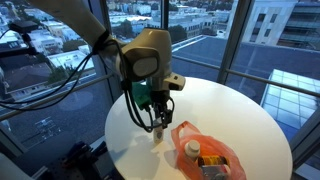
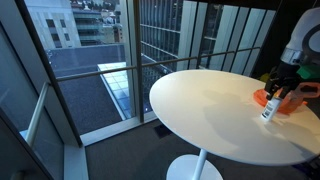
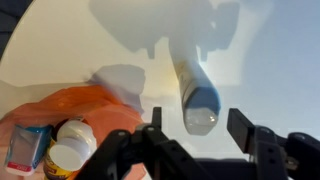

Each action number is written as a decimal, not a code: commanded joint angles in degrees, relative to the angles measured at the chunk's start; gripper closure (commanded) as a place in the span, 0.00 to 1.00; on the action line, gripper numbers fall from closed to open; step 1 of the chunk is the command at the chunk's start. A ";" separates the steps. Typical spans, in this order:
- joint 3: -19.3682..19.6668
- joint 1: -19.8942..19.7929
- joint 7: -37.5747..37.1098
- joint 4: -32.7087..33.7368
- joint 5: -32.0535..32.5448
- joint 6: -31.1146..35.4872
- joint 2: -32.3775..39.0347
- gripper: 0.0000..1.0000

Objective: Remove the roll on stick from the plastic bag and put it on the table

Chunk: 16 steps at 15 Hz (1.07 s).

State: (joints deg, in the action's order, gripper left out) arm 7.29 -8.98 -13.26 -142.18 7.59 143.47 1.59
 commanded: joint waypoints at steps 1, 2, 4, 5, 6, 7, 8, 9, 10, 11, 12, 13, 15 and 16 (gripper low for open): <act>0.82 0.10 1.44 -1.01 1.65 -0.97 -3.35 0.02; 0.85 0.02 2.34 -1.22 1.44 -1.55 -4.23 0.00; 0.94 -0.13 5.65 -1.42 0.21 -3.90 -6.31 0.00; 1.05 -0.19 7.61 -1.39 -0.12 -5.66 -7.58 0.00; 1.17 -0.22 9.60 -1.26 -0.49 -7.77 -8.86 0.00; 1.30 -0.25 11.19 -1.01 -0.59 -9.96 -10.13 0.00; 1.47 -0.23 13.03 -0.72 -0.96 -12.43 -11.46 0.00; 1.62 -0.19 14.67 -0.46 -1.11 -14.88 -12.77 0.00; 1.76 -0.12 16.28 -0.10 -1.15 -17.76 -14.12 0.00; 1.88 -0.09 17.47 0.14 -1.09 -20.00 -15.36 0.00; 2.01 -0.01 18.88 0.44 -1.19 -22.67 -16.65 0.00; 2.09 0.00 19.73 0.62 -1.04 -24.82 -17.86 0.00; 2.25 -0.03 21.11 0.69 -0.69 -28.04 -20.31 0.00; 2.33 -0.03 21.61 0.81 -0.60 -29.34 -21.18 0.00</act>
State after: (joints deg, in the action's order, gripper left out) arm 9.02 -9.04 5.27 -142.02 7.60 118.51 -16.35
